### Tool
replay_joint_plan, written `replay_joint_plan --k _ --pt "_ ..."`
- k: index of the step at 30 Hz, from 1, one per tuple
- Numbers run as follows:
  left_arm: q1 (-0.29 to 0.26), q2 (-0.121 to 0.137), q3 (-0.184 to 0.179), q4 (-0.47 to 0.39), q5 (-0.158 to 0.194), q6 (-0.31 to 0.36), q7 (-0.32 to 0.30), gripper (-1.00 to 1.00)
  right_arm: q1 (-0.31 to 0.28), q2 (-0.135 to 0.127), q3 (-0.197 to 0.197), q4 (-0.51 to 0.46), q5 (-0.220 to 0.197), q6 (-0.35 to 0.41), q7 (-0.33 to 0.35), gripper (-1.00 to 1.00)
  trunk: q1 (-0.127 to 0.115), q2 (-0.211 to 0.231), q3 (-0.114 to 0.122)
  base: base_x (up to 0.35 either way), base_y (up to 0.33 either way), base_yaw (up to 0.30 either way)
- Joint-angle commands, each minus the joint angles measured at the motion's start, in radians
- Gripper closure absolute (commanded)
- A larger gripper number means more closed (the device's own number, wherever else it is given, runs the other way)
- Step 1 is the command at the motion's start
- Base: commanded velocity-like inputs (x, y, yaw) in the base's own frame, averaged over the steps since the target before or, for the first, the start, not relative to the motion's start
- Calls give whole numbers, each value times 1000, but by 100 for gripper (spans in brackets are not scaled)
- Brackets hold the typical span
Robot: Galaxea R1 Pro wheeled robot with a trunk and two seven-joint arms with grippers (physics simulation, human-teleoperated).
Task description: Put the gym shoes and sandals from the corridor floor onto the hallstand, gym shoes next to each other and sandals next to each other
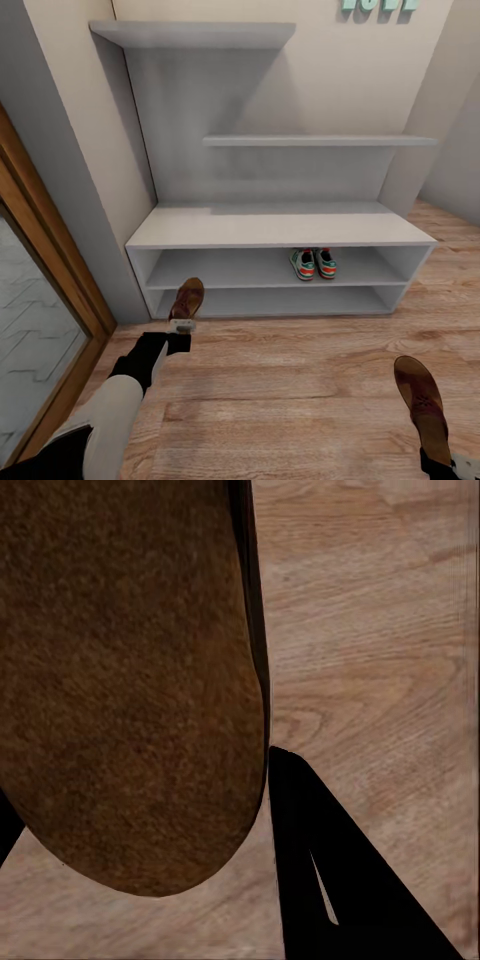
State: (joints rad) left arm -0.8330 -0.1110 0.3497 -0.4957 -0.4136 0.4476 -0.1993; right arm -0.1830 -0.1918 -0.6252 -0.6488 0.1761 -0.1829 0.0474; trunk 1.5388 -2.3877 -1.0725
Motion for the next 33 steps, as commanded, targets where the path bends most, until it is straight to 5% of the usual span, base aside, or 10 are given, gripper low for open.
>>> replay_joint_plan --k 1,15,33 --pt "-8 -1 8 -1 -13 12 -8 100 -1 -3 -5 0 7 10 4 100 0 0 -1 0 0 0" --pt "-35 4 3 -29 -11 140 -31 100 -1 -1 -2 -21 8 62 5 100 0 0 -1 0 0 0" --pt "-34 2 -1 -140 -16 251 -25 100 -1 -2 -5 -22 8 62 5 100 62 -113 -74 0 0 0"
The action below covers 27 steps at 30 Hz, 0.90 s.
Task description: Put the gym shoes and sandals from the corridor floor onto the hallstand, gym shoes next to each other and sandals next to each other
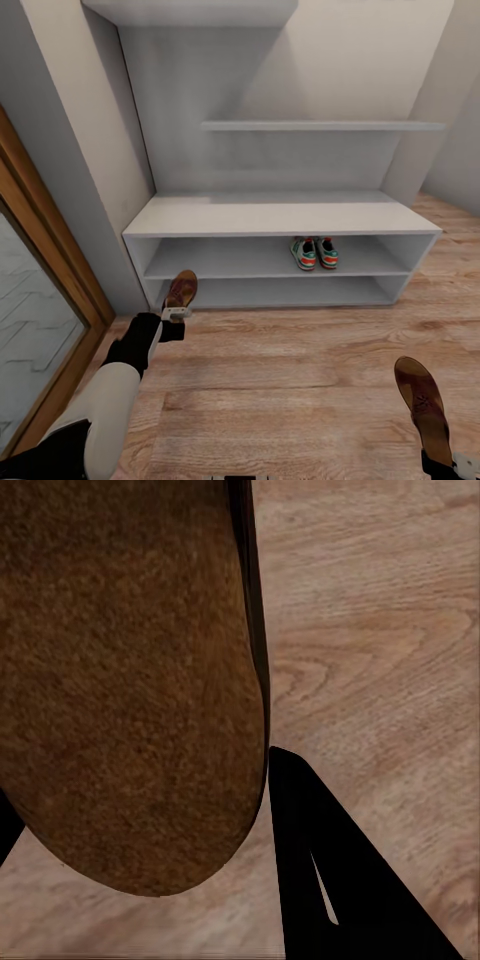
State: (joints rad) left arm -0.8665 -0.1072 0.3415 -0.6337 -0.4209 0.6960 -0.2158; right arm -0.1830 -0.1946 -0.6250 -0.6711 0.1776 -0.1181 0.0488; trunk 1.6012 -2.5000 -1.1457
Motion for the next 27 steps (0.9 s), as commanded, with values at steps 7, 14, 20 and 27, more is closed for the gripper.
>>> replay_joint_plan --k 7,14,20,27 --pt "3 -1 6 -3 -14 4 -1 100 -1 1 -5 -9 7 -3 2 100 3 -2 -39 0 0 0" --pt "8 -2 5 -3 -11 0 61 100 -1 0 -6 -13 7 -2 2 100 6 -4 -77 0 0 0" --pt "8 -3 6 -3 -10 -6 74 100 -1 0 -7 -13 8 -2 2 100 6 -4 -91 0 0 0" --pt "-6 -13 2 -4 -8 -8 76 100 -1 0 -6 -12 9 -4 2 100 6 -4 -95 0 0 0"
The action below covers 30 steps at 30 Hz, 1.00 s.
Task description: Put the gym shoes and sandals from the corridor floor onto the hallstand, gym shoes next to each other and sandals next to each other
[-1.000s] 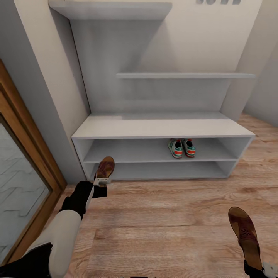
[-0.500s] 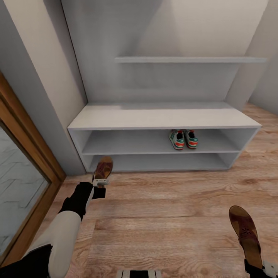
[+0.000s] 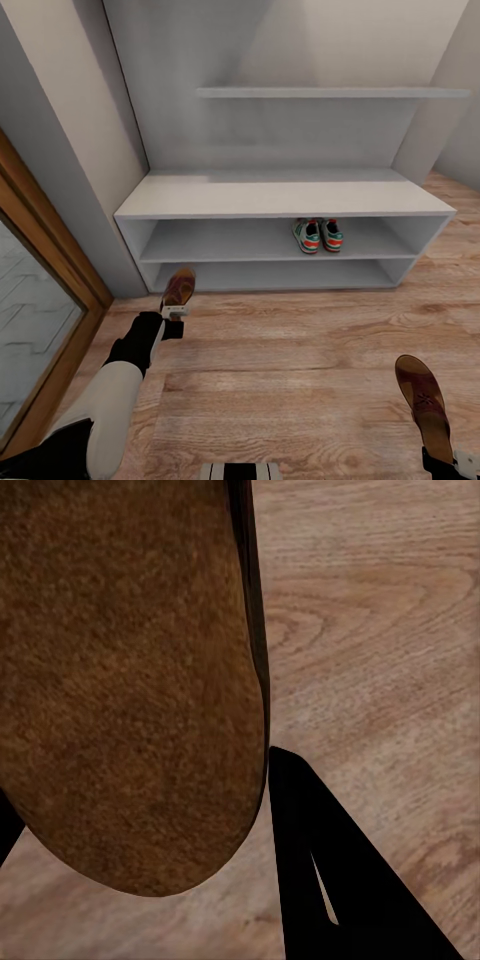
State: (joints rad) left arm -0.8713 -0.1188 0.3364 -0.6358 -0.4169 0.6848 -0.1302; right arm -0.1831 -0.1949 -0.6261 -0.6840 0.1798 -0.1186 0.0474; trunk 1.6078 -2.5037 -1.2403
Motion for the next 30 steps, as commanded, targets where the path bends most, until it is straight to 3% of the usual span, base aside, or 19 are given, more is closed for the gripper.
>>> replay_joint_plan --k 1,5,11,16,21,30 --pt "-8 -7 0 -1 -12 3 -8 100 -1 1 -4 1 7 -3 3 100 0 0 -1 0 0 0" --pt "-32 -26 -30 7 -11 -10 -2 100 -1 1 -3 1 7 -4 3 100 0 0 -1 0 0 0" --pt "-75 -31 -35 16 -5 -38 38 100 -1 0 -4 1 7 -4 3 100 0 0 -1 0 0 0" --pt "-73 -27 -30 14 -7 -58 45 100 -1 1 -4 1 7 -3 3 100 0 0 -1 0 0 0" --pt "-57 -25 -21 16 -4 -152 107 100 -1 0 -4 2 8 -2 3 100 0 0 -1 0 0 0" --pt "-53 -27 -22 16 6 -164 108 100 -1 0 -4 3 9 -1 3 100 0 0 -1 4 -1 0"
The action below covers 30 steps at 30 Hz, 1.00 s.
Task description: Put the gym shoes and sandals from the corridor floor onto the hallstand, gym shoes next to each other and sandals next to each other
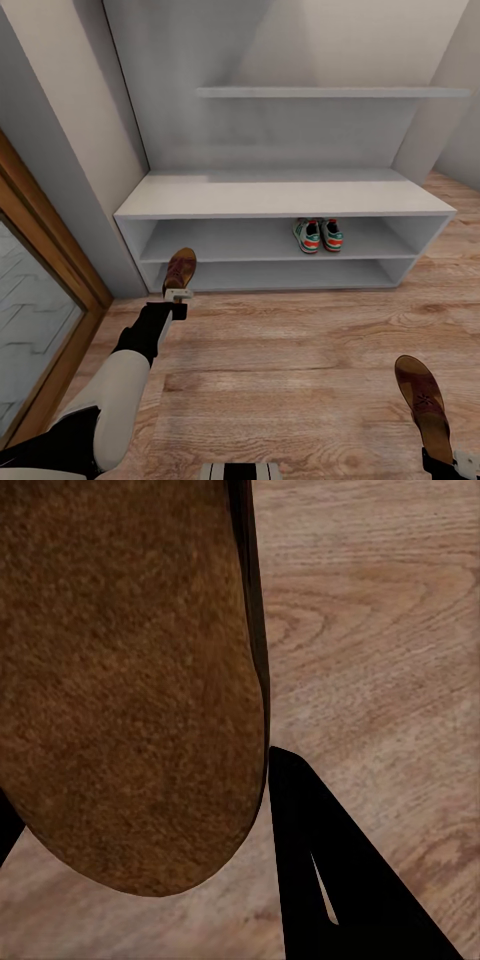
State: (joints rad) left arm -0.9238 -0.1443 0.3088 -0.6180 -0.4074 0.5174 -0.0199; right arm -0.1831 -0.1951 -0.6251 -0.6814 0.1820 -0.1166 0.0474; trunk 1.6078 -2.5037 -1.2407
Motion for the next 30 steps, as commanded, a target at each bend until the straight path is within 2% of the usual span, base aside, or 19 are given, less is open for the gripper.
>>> replay_joint_plan --k 1,9,21,30 --pt "0 -2 5 -1 0 3 -2 100 -1 1 -5 1 7 -3 3 100 0 0 -1 59 -19 0" --pt "-1 -3 0 0 22 3 -3 100 -1 0 -5 3 7 -3 3 100 0 0 -1 190 -125 0" --pt "-1 -2 -1 -2 23 3 -2 100 -1 0 -6 1 7 -3 3 100 0 0 -1 252 -193 0" --pt "-3 3 1 -2 23 3 3 100 -1 -8 -9 -1 7 -3 3 100 0 0 -1 312 -36 0"
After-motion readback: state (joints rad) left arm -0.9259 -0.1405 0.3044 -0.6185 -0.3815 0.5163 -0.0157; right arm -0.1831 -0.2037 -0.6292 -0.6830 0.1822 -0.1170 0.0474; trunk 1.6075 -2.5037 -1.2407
